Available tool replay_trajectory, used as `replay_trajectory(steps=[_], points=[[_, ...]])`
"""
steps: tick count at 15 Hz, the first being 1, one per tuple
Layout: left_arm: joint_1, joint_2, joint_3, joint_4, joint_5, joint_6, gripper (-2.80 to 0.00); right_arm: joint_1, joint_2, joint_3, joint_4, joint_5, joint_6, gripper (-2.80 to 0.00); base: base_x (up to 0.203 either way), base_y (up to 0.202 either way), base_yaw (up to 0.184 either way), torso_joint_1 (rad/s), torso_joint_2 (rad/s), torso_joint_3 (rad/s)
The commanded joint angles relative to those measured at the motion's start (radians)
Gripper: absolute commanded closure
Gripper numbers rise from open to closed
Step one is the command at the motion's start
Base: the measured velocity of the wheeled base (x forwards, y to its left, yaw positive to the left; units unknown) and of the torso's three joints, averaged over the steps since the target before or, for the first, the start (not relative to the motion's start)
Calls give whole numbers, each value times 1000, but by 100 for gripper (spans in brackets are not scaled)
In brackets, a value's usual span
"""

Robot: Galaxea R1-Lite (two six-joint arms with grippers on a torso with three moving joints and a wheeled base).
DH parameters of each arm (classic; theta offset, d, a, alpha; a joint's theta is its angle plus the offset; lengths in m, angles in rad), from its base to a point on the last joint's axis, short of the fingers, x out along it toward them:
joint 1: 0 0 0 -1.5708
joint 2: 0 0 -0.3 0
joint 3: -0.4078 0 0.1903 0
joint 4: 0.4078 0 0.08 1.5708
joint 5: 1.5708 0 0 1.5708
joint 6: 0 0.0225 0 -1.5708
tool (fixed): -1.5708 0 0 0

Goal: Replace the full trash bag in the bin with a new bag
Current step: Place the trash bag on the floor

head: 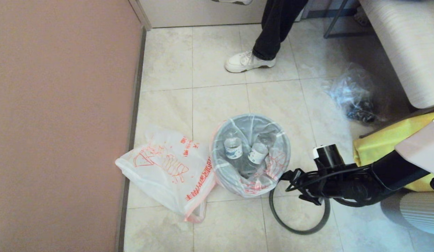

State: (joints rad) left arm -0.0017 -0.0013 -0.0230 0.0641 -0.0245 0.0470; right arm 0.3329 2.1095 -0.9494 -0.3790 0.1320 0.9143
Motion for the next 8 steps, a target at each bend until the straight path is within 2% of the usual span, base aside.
replay_trajectory(steps=[1, 8], points=[[0, 1, 0, 0, 0, 1, 0, -9, 2, -7, -14, 19, 7, -280, 0, 0, 0, 0, 0, 0], [0, 1, 0, 0, 0, 1, 0, -76, -37, 21, -56, 130, 52, -280, 0, 0, 0, 0, 0, 0]])
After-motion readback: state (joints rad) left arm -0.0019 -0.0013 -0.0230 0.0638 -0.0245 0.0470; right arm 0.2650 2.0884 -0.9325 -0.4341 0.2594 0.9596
